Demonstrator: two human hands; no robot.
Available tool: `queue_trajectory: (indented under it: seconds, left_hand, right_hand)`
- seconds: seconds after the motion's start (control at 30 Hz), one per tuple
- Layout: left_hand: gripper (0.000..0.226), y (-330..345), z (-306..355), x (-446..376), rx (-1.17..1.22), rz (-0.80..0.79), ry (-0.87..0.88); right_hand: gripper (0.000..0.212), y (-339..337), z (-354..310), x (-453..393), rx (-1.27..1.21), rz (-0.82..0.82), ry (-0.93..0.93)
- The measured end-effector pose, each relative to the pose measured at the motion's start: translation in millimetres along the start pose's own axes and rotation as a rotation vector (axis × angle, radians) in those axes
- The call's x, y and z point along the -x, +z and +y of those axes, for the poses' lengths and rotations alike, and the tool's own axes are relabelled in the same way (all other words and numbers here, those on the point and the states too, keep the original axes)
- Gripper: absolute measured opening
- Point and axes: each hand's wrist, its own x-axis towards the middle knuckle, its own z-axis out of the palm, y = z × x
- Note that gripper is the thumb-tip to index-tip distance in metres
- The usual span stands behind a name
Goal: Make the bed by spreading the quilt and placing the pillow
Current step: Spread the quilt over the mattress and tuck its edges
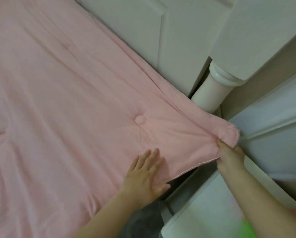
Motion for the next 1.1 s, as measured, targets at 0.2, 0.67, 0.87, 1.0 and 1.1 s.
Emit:
queue_trajectory:
  seconds: [0.2, 0.67, 0.87, 1.0, 1.1]
  left_hand:
    - [0.075, 18, -20, 19, -0.056, -0.049, -0.03]
    - [0.085, 40, -83, 107, -0.026, 0.149, -0.271]
    - [0.068, 97, -110, 158, -0.162, 0.176, -0.311]
    - [0.056, 93, -118, 164, 0.012, 0.302, -0.322]
    - [0.063, 92, -107, 186, 0.251, 0.414, -0.407]
  right_hand:
    - [0.023, 21, 19, -21, 0.155, 0.087, 0.136]
    - [0.088, 88, 94, 104, 1.603, -1.012, -1.426]
    - [0.091, 104, 147, 126, 2.092, -1.246, -1.414]
    - [0.061, 99, 152, 119, 1.777, -1.287, -1.605]
    - [0.071, 85, 142, 129, 1.643, -1.287, -1.646]
